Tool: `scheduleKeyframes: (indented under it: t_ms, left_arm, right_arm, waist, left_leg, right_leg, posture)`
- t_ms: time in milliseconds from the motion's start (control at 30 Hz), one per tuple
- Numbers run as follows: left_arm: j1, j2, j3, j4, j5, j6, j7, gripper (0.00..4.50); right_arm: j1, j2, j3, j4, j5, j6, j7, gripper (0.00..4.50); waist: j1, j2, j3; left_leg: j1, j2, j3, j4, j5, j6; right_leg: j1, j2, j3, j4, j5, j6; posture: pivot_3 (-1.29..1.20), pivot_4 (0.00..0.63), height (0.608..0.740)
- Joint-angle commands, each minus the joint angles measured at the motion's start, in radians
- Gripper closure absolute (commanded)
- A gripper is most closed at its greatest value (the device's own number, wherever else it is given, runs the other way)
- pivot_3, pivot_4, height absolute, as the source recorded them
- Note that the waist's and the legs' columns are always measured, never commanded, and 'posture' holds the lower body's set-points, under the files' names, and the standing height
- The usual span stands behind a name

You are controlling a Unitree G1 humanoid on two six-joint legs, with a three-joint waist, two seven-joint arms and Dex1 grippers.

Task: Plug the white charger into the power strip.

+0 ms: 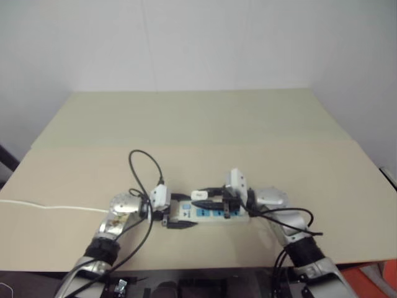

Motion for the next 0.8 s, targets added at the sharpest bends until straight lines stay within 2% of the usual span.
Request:
scheduleKeyframes:
  t_ms: [33, 233, 400, 567, 800]
  left_arm:
    - [0.014, 0.011, -0.020, -0.005, 0.021, 0.010, -0.003, 1.21]
    - [0.011, 0.011, -0.021, -0.005, 0.021, 0.012, -0.002, 1.21]
    - [0.012, 0.018, -0.018, -0.005, 0.020, 0.010, -0.001, 1.21]
    - [0.013, 0.030, -0.017, -0.007, 0.016, 0.011, 0.002, 1.21]
    - [0.010, 0.049, -0.011, -0.010, 0.011, 0.012, 0.010, 1.21]
  right_arm:
    - [0.019, 0.001, 0.015, 0.012, -0.022, -0.022, -0.009, 3.41]
    - [0.044, -0.008, 0.013, 0.069, -0.041, -0.045, -0.022, 3.41]
    - [0.084, -0.069, 0.007, 0.149, -0.062, -0.083, 0.012, 3.41]
    - [0.087, -0.120, 0.015, 0.243, -0.080, -0.113, 0.047, 3.41]
    - [0.058, -0.147, 0.046, 0.326, -0.081, -0.081, 0.086, 3.41]
  waist:
    - [0.000, 0.000, 0.000]
    - [0.000, 0.000, 0.000]
    - [0.003, 0.000, 0.000]
    - [0.006, 0.000, 0.000]
    - [0.013, 0.000, -0.002]
  left_leg:
    - [0.000, 0.000, 0.000, 0.000, 0.000, 0.000]
    - [0.001, 0.000, 0.000, 0.000, 0.000, 0.000]
    - [0.006, 0.000, 0.000, -0.001, 0.000, 0.000]
    - [0.012, 0.000, -0.001, -0.002, -0.001, 0.001]
    - [0.013, 0.000, -0.001, -0.002, -0.001, 0.001]
  right_leg:
    - [0.000, 0.000, 0.000, 0.000, 0.000, 0.000]
    - [0.001, 0.000, 0.000, 0.000, 0.000, 0.000]
    - [0.005, 0.000, 0.000, -0.002, 0.000, 0.000]
    - [0.013, 0.000, 0.000, -0.004, -0.002, 0.001]
    - [0.015, -0.001, 0.000, -0.006, -0.003, 0.001]
  posture:
    - [0.00, 0.150, 0.740]
    - [0.00, 0.150, 0.740]
    - [0.00, 0.150, 0.740]
    - [0.00, 0.150, 0.740]
    - [0.00, 0.150, 0.740]
